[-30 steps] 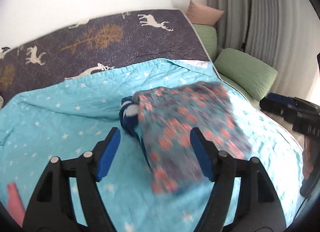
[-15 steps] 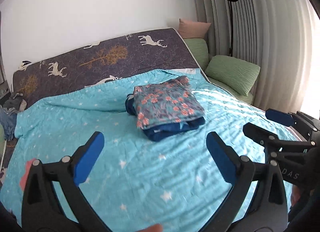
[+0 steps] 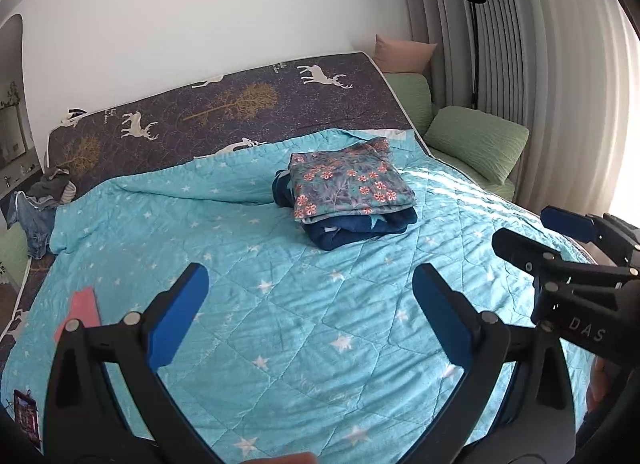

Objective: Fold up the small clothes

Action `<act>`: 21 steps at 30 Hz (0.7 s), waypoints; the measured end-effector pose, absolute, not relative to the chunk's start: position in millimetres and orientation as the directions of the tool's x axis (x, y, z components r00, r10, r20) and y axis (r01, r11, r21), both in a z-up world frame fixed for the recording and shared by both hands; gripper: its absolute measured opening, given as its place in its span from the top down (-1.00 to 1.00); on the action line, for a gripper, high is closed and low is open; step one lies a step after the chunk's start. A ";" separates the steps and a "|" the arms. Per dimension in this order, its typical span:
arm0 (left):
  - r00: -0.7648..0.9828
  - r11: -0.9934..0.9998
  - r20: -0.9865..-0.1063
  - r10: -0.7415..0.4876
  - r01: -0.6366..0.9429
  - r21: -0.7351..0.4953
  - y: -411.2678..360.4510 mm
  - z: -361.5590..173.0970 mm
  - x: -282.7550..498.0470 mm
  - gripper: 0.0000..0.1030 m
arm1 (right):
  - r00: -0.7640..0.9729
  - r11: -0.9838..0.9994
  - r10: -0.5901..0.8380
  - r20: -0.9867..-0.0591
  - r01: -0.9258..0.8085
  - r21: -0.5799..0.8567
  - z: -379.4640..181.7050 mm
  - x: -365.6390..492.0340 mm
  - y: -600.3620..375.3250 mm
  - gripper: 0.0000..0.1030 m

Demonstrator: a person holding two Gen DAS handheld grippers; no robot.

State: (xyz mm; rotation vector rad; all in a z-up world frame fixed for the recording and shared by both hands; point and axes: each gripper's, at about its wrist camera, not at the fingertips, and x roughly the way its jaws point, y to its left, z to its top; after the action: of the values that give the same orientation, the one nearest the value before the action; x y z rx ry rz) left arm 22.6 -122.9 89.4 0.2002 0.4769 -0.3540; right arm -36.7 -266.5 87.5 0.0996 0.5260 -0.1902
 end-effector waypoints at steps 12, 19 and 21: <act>0.805 0.912 -0.516 -0.292 0.396 0.102 -127.6 80.8 21.6 -0.97 | 0.839 0.971 -0.171 -0.517 0.234 0.058 87.6 -44.2 -272.3 -0.39; 0.801 0.909 -0.518 -0.300 0.405 0.101 -130.1 78.8 21.6 -0.97 | 0.836 0.971 -0.167 -0.522 0.233 0.062 86.0 -42.1 -273.0 -0.39; 0.796 0.908 -0.523 -0.304 0.409 0.095 -130.5 78.0 22.0 -0.97 | 0.836 0.972 -0.165 -0.523 0.228 0.058 85.1 -40.5 -271.4 -0.40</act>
State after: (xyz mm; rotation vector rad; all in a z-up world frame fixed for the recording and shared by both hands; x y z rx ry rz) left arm 22.0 -130.5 78.0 0.2084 0.5240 -0.3857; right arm -40.5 -271.4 85.1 0.1194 0.5425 -0.2081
